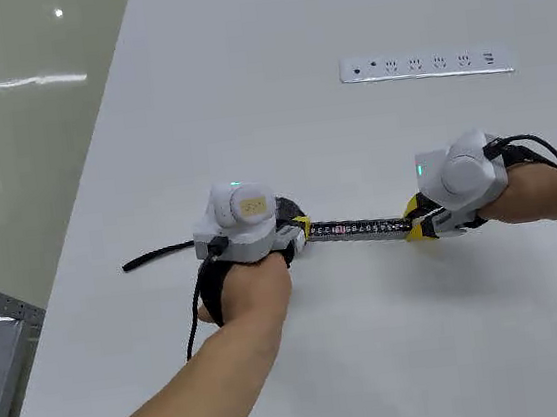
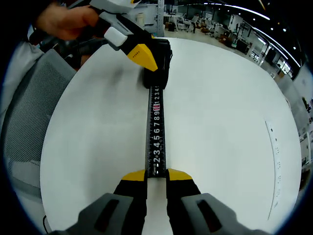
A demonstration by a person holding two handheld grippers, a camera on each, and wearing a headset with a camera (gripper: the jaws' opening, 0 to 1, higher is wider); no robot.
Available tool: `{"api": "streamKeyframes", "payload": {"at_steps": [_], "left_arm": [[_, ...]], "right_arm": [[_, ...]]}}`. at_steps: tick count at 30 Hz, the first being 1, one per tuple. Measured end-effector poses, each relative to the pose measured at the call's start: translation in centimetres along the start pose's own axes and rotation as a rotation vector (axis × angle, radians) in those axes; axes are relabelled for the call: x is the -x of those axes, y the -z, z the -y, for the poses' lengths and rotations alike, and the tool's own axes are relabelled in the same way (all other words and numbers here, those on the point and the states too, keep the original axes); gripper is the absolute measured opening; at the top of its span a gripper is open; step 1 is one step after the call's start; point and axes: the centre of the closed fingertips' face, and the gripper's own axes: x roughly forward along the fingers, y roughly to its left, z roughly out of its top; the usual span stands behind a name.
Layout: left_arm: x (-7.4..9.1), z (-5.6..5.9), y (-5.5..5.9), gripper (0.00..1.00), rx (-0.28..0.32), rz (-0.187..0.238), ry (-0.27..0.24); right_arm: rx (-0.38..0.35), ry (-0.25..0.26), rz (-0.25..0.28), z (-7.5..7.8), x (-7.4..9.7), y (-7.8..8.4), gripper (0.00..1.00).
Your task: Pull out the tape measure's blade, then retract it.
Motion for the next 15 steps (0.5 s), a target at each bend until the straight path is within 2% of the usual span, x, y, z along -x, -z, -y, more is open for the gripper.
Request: {"api": "streamKeyframes", "payload": {"at_steps": [15], "left_arm": [[0.0, 0.0, 0.1, 0.55, 0.002, -0.012, 0.002]], "right_arm": [[0.023, -0.014, 0.004, 0.3, -0.8, -1.2, 0.14]]}}
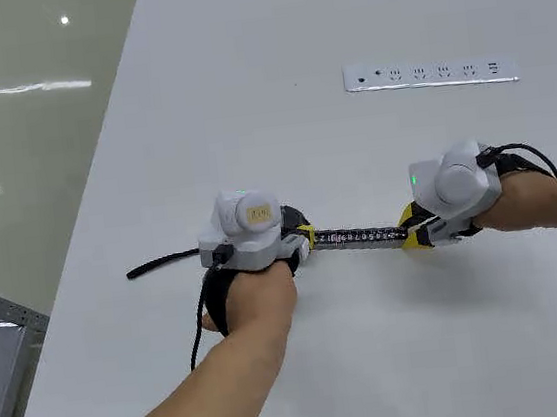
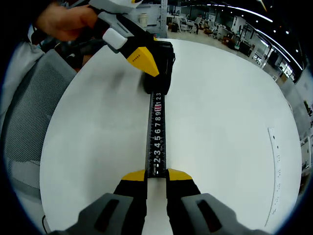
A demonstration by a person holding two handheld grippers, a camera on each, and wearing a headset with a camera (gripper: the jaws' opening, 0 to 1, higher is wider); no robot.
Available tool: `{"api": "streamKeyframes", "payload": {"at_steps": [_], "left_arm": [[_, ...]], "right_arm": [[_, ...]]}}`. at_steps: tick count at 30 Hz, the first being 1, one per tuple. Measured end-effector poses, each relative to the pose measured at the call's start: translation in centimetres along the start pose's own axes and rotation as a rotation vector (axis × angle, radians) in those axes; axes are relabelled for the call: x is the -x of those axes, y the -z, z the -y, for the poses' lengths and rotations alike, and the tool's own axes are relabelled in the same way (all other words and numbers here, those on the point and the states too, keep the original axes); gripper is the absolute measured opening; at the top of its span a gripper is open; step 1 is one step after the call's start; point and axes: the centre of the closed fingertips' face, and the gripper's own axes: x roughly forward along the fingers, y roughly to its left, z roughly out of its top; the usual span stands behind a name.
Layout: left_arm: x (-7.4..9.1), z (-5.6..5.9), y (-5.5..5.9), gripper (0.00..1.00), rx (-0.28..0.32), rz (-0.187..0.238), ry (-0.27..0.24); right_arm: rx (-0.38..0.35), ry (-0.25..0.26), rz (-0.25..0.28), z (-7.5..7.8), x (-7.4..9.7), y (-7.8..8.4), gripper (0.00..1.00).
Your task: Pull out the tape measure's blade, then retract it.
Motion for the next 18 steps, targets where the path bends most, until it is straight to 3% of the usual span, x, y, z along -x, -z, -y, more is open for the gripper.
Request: {"api": "streamKeyframes", "payload": {"at_steps": [7, 8, 9, 10, 11, 13, 18], "left_arm": [[0.0, 0.0, 0.1, 0.53, -0.011, -0.005, 0.004], [-0.1, -0.1, -0.3, 0.53, -0.032, 0.021, -0.002], [0.0, 0.0, -0.1, 0.53, -0.035, 0.002, 0.005], [0.3, -0.5, 1.1, 0.51, -0.085, -0.069, -0.023], [-0.3, 0.3, 0.1, 0.51, -0.013, 0.008, -0.007], [-0.1, 0.1, 0.2, 0.52, -0.059, -0.007, 0.004], [0.3, -0.3, 0.4, 0.52, -0.055, -0.018, 0.008]], "right_arm": [[0.009, -0.003, -0.001, 0.1, -0.1, -0.5, 0.14], [0.009, 0.0, 0.001, 0.3, -0.1, -0.5, 0.14], [0.008, -0.002, 0.002, 0.3, -0.1, -0.6, 0.14], [0.011, 0.0, 0.001, 0.3, -0.1, -0.6, 0.14], [0.009, -0.001, 0.003, 0.3, -0.1, -0.7, 0.14], [0.022, -0.003, -0.005, 0.2, 0.0, -0.7, 0.14], [0.016, -0.001, -0.003, 0.3, 0.1, -0.7, 0.13]]}}
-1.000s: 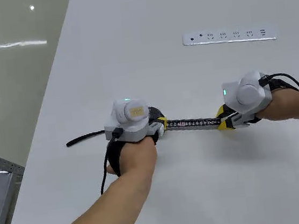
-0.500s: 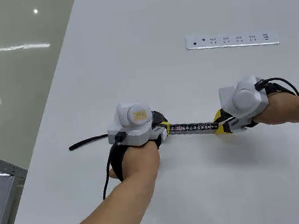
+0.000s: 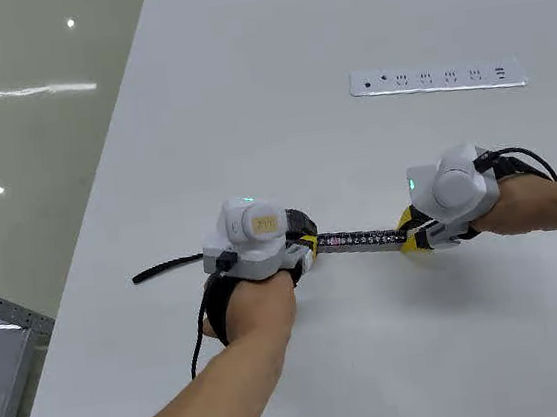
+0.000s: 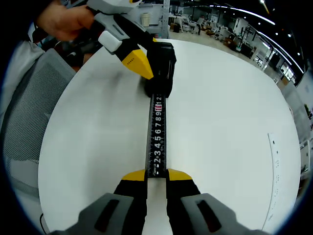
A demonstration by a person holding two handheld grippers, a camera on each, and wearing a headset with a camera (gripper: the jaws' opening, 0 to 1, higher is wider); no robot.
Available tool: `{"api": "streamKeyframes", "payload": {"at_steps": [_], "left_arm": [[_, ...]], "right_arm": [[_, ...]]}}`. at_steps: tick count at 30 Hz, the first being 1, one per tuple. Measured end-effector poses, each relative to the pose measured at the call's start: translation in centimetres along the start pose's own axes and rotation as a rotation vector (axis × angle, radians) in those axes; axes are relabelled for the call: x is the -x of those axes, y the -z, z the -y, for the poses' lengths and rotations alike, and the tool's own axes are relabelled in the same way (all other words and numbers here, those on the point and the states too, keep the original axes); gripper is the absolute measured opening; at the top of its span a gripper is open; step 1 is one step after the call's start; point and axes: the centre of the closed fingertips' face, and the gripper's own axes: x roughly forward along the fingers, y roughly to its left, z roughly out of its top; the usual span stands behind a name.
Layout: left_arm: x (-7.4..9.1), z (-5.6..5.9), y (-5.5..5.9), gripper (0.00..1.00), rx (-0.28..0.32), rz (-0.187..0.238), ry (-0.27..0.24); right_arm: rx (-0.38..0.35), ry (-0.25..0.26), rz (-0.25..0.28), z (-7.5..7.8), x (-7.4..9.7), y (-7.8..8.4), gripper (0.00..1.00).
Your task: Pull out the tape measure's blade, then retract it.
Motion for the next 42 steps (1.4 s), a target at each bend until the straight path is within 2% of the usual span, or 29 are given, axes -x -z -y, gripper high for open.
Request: {"api": "streamKeyframes", "payload": {"at_steps": [13, 27, 30, 34, 35, 38, 42], "left_arm": [[-0.13, 0.2, -0.05, 0.52, 0.002, 0.008, 0.01], [-0.2, 0.27, 0.04, 0.53, -0.007, -0.013, 0.021], [-0.2, 0.27, 0.04, 0.57, -0.007, -0.013, 0.021], [-0.16, 0.99, 0.32, 0.64, 0.033, -0.034, 0.042], [-0.15, 1.01, 0.2, 0.64, 0.031, -0.027, 0.033], [0.0, 0.93, 0.04, 0.65, 0.077, -0.023, 0.026], [0.01, 0.89, -0.01, 0.69, 0.081, -0.022, 0.024]], "right_arm": [[0.002, -0.001, -0.004, -0.04, -0.01, -0.09, 0.13], [-0.012, 0.005, -0.008, 0.2, -0.29, 0.05, 0.13], [-0.013, 0.005, -0.008, 0.22, -0.3, 0.07, 0.13], [-0.018, 0.009, -0.008, 0.35, -0.37, 0.18, 0.13], [-0.019, 0.009, -0.008, 0.44, -0.48, 0.3, 0.13], [-0.02, 0.011, -0.008, 0.45, -0.5, 0.32, 0.13], [-0.019, 0.011, -0.008, 0.44, -0.49, 0.32, 0.13]]}}
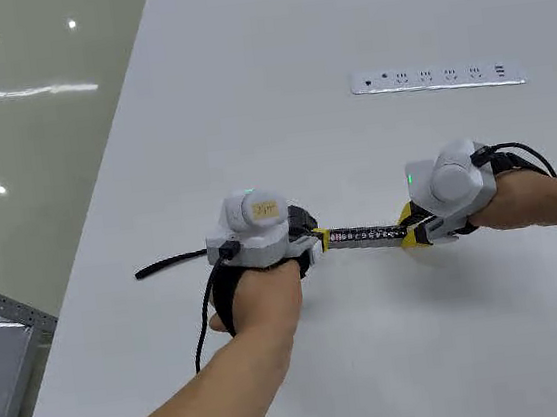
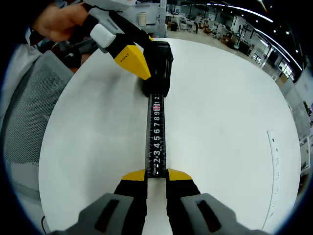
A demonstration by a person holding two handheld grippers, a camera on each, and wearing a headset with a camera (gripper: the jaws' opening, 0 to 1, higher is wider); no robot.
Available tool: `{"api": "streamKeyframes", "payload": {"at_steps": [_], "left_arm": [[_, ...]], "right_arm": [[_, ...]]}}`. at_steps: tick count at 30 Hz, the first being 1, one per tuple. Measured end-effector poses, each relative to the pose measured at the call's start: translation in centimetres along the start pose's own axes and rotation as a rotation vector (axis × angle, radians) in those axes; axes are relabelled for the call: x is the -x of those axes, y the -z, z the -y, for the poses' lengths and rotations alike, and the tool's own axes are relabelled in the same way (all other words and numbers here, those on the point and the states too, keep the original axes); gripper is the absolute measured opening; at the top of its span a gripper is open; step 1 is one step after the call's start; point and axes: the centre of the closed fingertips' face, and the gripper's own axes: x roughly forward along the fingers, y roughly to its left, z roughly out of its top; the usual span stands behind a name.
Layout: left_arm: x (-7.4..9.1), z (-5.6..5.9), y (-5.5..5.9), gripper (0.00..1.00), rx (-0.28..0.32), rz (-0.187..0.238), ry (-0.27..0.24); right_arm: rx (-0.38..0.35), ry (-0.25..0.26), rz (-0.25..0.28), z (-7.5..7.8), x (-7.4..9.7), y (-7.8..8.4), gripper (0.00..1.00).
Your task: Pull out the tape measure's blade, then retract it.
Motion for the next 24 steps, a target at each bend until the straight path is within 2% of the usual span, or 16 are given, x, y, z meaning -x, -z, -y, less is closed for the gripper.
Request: {"api": "streamKeyframes", "payload": {"at_steps": [4, 8, 13, 24], "left_arm": [[0.0, -0.6, -1.5, 0.69, 0.055, 0.027, -0.039], [-0.2, -0.9, -1.6, 0.68, 0.072, 0.02, -0.056], [-0.4, -0.8, -1.3, 0.58, 0.083, 0.003, -0.054], [-0.5, -0.7, -1.4, 0.55, 0.056, -0.005, -0.061]], "right_arm": [[0.001, -0.002, -0.001, -0.1, 0.1, 0.0, 0.13], [0.001, -0.002, -0.003, -0.2, 0.2, -0.1, 0.13], [0.002, -0.002, -0.003, -0.4, 0.2, -0.2, 0.13], [0.013, -0.008, -0.002, -0.5, 0.4, -0.3, 0.13]]}}
